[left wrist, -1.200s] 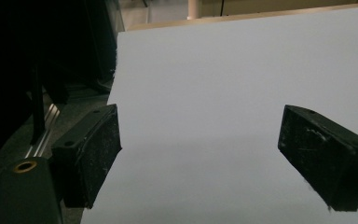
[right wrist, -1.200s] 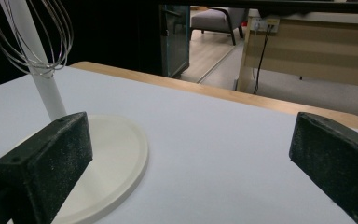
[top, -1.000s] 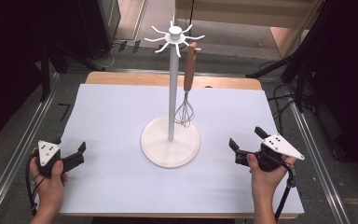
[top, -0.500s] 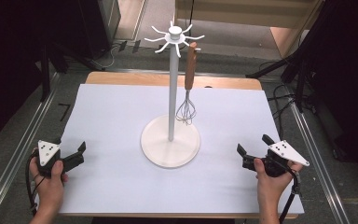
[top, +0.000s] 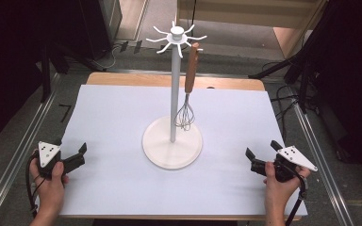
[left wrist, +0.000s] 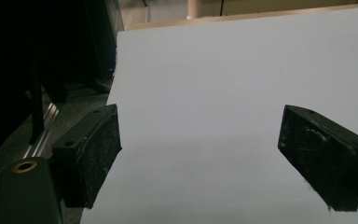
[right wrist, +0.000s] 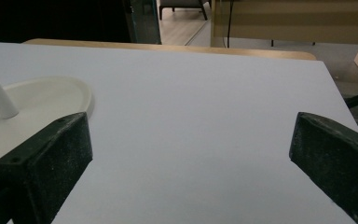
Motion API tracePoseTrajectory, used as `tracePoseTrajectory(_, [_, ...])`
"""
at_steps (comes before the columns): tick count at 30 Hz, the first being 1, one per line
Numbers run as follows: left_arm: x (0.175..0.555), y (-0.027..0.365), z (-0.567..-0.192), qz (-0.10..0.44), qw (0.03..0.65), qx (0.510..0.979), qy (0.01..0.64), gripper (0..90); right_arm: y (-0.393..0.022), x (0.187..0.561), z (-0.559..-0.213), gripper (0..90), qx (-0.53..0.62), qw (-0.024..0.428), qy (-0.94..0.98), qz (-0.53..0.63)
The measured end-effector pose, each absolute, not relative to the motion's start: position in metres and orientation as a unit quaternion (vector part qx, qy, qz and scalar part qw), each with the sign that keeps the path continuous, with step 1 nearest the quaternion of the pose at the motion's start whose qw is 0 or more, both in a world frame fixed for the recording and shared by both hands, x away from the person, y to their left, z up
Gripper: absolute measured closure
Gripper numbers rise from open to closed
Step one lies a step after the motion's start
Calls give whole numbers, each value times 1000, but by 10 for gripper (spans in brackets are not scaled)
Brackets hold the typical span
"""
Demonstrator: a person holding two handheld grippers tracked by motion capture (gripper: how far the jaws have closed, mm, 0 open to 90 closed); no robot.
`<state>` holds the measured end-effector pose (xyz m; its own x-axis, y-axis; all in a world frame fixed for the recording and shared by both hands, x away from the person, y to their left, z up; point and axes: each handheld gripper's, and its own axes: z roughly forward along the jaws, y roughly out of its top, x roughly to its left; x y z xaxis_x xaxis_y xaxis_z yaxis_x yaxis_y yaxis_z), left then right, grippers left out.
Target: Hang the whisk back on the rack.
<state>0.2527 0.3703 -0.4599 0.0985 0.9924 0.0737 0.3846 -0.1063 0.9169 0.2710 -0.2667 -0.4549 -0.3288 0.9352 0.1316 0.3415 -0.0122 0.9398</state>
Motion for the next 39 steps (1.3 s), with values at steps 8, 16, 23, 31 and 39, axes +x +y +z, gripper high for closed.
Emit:
tracePoseTrajectory(8, [253, 370, -460, 392, 388, 632, 545, 139, -282, 269, -465, 0, 517, 304, 634, 488])
tracePoseTrajectory(16, [253, 370, -460, 391, 388, 632, 545, 139, -297, 265, -470, 0, 532, 310, 620, 486])
tracePoseTrajectory(23, [253, 370, -460, 391, 387, 632, 546, 139, -306, 262, -474, 0, 544, 314, 612, 480])
tracePoseTrajectory(31, [253, 370, -460, 390, 387, 633, 545, 139, -320, 258, -479, 0, 559, 317, 603, 474])
tracePoseTrajectory(39, [253, 370, -460, 391, 387, 633, 545, 139, -330, 255, -483, 0, 568, 316, 593, 475])
